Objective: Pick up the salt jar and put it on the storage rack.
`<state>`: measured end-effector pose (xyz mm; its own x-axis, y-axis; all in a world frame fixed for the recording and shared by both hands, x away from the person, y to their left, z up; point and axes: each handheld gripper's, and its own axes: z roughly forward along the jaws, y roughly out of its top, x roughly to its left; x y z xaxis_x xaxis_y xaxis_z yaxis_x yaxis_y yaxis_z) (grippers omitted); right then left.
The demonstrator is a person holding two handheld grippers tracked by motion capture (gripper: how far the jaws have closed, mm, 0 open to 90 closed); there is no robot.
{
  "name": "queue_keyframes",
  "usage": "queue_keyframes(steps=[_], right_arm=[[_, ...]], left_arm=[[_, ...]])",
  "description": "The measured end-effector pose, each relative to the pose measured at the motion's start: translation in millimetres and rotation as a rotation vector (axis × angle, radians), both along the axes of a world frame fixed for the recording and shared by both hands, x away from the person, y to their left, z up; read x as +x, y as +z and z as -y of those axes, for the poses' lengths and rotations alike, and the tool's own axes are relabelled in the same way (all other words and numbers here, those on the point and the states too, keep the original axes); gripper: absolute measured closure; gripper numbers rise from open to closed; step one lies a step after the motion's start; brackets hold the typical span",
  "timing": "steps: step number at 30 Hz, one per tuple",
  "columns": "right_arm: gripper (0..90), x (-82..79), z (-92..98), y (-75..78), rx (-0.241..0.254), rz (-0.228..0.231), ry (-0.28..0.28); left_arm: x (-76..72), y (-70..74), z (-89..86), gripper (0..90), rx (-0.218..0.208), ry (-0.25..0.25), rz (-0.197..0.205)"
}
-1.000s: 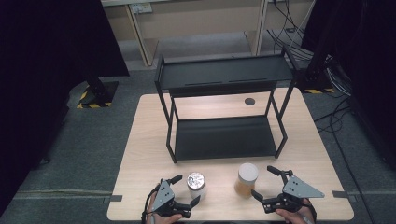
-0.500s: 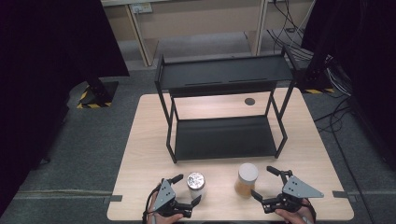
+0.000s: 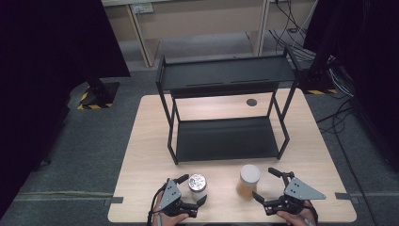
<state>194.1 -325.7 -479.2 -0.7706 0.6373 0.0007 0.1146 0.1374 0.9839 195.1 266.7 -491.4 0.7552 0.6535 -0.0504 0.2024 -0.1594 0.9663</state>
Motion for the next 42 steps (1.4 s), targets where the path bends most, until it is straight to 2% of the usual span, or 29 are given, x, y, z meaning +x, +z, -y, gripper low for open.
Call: queue_keyframes(steps=[16, 26, 37, 42], right_arm=[[0.3, 0.3, 0.0, -1.1, 0.006, -0.001, -0.001], [0.3, 0.8, -0.1, -1.7, 0.009, -0.003, 0.001], [0.3, 0.7, 0.1, -1.8, 0.009, -0.003, 0.000], [0.3, 0.8, -0.2, -1.8, 0.007, -0.003, 0.001]], left_arm=[[10.6, 0.3, 4.1, 4.8, 0.009, 0.001, -0.011], [14.5, -0.7, 7.1, 10.2, 0.016, -0.007, -0.017], [19.8, 2.5, 8.3, 30.3, 0.042, -0.045, -0.018], [19.4, 2.7, 8.6, 30.6, 0.043, -0.044, -0.017]])
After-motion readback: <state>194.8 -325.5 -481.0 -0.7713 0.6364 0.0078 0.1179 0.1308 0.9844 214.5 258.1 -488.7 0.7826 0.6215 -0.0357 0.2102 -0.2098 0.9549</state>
